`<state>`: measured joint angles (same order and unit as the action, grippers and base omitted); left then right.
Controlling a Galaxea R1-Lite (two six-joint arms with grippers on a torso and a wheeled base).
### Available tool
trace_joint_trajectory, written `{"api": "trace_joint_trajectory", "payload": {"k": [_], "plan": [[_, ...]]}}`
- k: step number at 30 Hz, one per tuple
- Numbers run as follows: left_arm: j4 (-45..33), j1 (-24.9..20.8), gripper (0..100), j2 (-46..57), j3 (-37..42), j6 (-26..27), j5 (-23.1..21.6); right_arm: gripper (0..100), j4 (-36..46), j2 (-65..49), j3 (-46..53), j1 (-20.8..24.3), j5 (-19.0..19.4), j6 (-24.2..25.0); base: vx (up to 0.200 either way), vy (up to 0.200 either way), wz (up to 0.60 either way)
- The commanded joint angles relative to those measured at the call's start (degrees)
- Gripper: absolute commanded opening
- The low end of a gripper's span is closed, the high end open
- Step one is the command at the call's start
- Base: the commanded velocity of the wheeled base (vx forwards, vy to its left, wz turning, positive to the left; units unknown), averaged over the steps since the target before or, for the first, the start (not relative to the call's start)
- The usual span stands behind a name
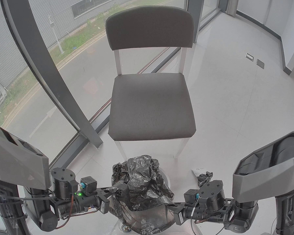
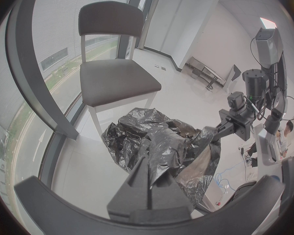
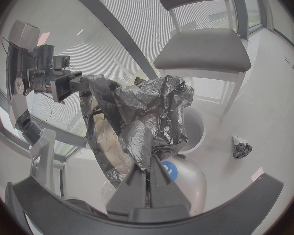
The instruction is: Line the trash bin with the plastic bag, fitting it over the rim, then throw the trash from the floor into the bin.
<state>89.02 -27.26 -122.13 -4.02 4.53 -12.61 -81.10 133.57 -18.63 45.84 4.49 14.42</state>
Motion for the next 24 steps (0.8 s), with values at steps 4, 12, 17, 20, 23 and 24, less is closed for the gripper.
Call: {"api": "trace_joint_trajectory", "payload": {"k": [4,12,17,20,23,24], "plan": [[0.1,-0.3,0,-10.5,-5.3,1.0,0.2,0,-5.9,9.0,0.5,-2.2,0.3,2.3,0.000,0.000,0.00],[0.2,0.1,0,-13.1,-4.9,1.0,0.2,0,-6.1,7.2,1.8,-1.0,0.7,2.7,0.000,0.000,0.00],[0.1,-0.3,0,-13.1,-4.1,1.0,-0.1,0,-5.3,1.6,5.5,3.6,2.9,10.9,0.000,0.000,0.00],[-0.2,-0.3,0,-13.3,-4.6,1.0,-0.1,0,-3.4,0.3,7.3,4.7,3.2,12.7,0.000,0.000,0.00],[-1.1,-0.3,0,-13.8,-6.1,1.0,-0.1,0,-2.5,0.3,7.5,4.3,3.2,13.1,0.000,0.000,0.00],[-1.5,-0.3,0,-14.1,-6.3,1.0,-0.1,0,-2.4,0.5,7.5,4.0,3.0,13.1,0.000,0.000,0.00]]}}
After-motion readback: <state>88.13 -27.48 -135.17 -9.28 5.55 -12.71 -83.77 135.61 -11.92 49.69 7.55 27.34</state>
